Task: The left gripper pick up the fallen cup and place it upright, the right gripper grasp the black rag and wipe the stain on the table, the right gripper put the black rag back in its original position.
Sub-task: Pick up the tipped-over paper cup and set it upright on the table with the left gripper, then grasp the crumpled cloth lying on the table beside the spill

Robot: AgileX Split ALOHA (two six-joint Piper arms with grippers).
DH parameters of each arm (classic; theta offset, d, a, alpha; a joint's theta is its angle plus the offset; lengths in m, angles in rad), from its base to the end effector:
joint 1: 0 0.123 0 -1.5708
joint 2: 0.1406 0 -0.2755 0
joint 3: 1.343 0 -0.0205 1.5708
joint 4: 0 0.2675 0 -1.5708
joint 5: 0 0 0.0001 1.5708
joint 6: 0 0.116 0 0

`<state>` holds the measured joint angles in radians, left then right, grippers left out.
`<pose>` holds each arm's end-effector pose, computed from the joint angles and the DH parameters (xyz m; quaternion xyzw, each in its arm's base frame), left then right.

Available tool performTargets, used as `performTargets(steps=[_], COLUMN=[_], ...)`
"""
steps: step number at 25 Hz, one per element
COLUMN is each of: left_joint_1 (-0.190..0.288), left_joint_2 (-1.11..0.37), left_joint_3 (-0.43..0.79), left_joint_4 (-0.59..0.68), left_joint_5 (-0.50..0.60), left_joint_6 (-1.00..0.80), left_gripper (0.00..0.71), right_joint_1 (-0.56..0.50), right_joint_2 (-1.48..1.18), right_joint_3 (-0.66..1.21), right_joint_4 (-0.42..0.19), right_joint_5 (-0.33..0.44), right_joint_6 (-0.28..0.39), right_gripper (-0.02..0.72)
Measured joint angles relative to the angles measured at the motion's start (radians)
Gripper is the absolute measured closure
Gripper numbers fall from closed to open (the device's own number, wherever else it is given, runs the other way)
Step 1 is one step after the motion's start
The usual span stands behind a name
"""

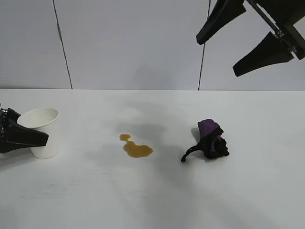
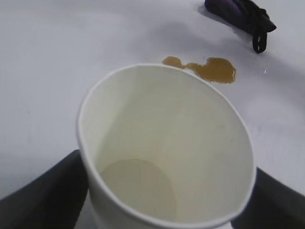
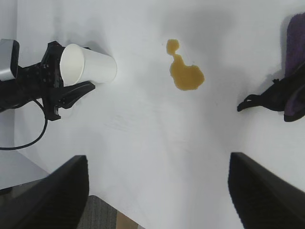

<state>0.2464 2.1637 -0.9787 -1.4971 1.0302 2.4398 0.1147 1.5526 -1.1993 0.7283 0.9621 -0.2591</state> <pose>0.3590 -0.0120 0.0425 0.3997 0.7640 -0.3012 0.4072 0.3328 0.1021 0.2599 -0.0229 0.9327 0.3103 0.1821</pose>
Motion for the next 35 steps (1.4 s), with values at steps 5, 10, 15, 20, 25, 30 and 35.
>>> performTargets(steps=[5,10,15,20,25,30,35], left_joint_1=[0.000,0.000,0.000,0.000,0.000,0.000,0.000], left_joint_2=[-0.084,-0.121,-0.137,-0.193,-0.345,-0.583,-0.874], left_joint_3=[0.001,0.004,0.004,0.005,0.008,-0.010,-0.092], left_joint_4=[0.021,0.073,0.099,0.110,0.118,0.125,0.207], left_joint_5=[-0.062,-0.088,-0.084,-0.086,-0.155,-0.164,-0.163], left_joint_6=[-0.084,-0.174,-0.226,-0.266,-0.316,-0.567,-0.917], left_gripper=[0.154,0.064,0.051,0.050,0.050,0.050,0.050], right_joint_1=[0.000,0.000,0.000,0.000,0.000,0.000,0.000], right_joint_2=[0.000,0.000,0.000,0.000,0.000,0.000,0.000], right_joint_3=[0.000,0.000,0.000,0.000,0.000,0.000,0.000], right_joint_4=[0.000,0.000,0.000,0.001,0.002,0.002,0.003], right_joint_5=[-0.003,-0.004,-0.004,-0.004,-0.004,-0.004,0.002], right_joint_6=[0.000,0.000,-0.008,-0.009,-0.009,-0.015,-0.015], right_gripper=[0.146,0.146,0.146,0.146,0.146,0.146,0.146])
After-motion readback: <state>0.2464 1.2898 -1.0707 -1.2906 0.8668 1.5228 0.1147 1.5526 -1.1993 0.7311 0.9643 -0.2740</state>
